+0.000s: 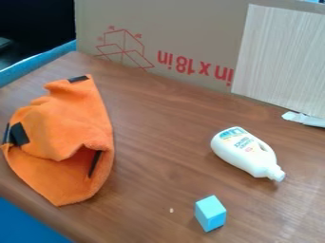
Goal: Unfold the cloth from bottom left to top right
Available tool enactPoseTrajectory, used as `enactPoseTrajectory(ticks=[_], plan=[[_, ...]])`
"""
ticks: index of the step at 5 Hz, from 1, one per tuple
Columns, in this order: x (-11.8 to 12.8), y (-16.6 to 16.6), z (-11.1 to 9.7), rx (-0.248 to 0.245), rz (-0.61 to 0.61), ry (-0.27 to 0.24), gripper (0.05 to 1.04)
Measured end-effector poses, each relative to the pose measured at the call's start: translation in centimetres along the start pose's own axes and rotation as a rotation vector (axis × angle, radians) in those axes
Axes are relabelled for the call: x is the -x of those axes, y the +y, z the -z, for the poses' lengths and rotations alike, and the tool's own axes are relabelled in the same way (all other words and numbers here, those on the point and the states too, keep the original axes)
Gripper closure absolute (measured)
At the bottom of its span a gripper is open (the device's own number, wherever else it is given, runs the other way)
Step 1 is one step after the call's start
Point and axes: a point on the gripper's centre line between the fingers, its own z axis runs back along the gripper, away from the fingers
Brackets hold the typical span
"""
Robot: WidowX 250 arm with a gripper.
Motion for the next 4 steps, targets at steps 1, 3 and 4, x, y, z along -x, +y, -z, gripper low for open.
enactPoseTrajectory(ticks=[1, 3, 4], plan=[[0.1, -0.8, 1.7, -0.019, -0.001, -0.018, 0.083], [-0.9, -2.7, 4.6, -0.094, -0.071, -0.128, 0.083], [-1.5, -3.2, 4.7, -0.076, -0.093, -0.143, 0.084]])
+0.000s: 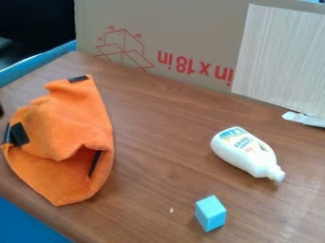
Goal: Unfold the cloth from bottom left to top right
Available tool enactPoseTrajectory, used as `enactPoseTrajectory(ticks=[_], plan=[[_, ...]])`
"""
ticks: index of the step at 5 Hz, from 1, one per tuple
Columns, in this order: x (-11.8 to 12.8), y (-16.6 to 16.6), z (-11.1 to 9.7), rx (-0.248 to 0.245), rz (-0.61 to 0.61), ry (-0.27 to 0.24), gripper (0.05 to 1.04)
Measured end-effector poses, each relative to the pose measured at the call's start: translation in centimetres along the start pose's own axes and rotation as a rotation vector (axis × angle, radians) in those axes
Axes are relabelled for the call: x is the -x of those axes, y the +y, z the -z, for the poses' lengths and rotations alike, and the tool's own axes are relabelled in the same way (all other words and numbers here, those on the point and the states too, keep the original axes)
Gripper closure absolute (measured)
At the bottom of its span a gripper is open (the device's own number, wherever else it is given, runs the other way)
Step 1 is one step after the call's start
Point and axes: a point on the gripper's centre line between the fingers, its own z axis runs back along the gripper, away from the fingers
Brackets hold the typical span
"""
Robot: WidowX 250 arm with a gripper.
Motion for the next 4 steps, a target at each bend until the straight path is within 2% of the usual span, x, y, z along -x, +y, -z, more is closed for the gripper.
enactPoseTrajectory(ticks=[4], plan=[[-1.7, -2.5, 2.2, -0.031, 0.007, 0.056, 0.084]])
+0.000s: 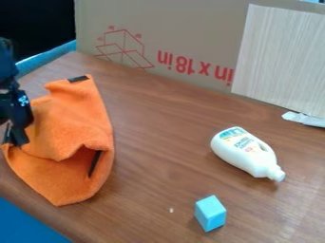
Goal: Unfold the cloth from bottom left to top right
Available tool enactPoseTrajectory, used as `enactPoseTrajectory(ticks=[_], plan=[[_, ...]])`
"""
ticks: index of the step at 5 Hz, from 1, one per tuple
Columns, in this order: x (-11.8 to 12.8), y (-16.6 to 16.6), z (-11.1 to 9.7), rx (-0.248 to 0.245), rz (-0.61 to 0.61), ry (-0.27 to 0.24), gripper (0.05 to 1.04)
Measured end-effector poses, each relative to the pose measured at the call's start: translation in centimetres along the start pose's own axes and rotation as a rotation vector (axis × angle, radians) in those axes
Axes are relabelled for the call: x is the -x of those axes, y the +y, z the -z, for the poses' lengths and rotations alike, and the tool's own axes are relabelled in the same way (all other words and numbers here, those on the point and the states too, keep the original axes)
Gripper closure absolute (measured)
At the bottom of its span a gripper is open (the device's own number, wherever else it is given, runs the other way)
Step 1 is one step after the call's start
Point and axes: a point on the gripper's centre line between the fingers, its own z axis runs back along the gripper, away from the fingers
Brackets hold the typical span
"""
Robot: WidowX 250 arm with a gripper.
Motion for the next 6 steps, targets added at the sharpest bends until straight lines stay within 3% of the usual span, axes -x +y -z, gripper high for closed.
enactPoseTrajectory(ticks=[4, 5, 6], plan=[[-0.4, 0.0, 2.2, -0.044, -0.026, 0.035, 0.120], [-0.4, 0.1, 2.5, -0.050, -0.037, 0.043, 0.278], [-0.5, 0.0, 2.5, -0.051, -0.037, 0.042, 0.568]])
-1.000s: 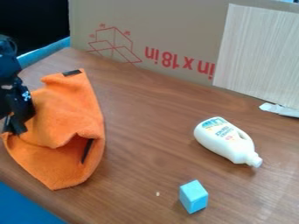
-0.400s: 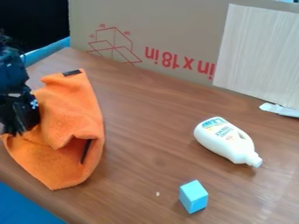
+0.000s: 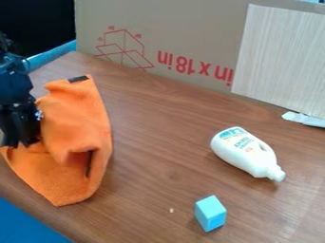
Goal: Unfold the cloth from bottom left to top right
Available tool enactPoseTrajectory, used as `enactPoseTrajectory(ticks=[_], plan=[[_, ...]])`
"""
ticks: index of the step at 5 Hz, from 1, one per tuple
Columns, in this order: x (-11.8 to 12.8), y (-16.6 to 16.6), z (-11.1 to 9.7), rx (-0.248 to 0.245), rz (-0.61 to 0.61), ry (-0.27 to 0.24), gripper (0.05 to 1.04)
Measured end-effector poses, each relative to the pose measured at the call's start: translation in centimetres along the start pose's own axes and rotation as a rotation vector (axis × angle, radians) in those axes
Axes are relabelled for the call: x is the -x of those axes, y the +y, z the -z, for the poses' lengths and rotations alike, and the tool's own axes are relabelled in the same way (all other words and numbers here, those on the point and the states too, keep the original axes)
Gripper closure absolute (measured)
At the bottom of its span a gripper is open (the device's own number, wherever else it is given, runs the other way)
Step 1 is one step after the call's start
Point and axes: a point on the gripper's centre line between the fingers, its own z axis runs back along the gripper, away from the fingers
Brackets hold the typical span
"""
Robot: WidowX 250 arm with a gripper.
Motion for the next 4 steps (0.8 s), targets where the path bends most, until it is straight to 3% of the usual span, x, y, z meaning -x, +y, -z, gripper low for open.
enactPoseTrajectory(ticks=[1, 2, 3, 4], plan=[[-0.1, 0.1, 0.0, -0.005, 0.000, -0.006, 0.827], [0.0, -0.2, 0.0, 0.017, 0.009, 0.001, 0.989], [0.3, -0.4, -0.8, 0.061, -0.003, -0.002, 1.033], [0.3, 0.0, -3.4, 0.101, -0.019, -0.059, 1.034]])
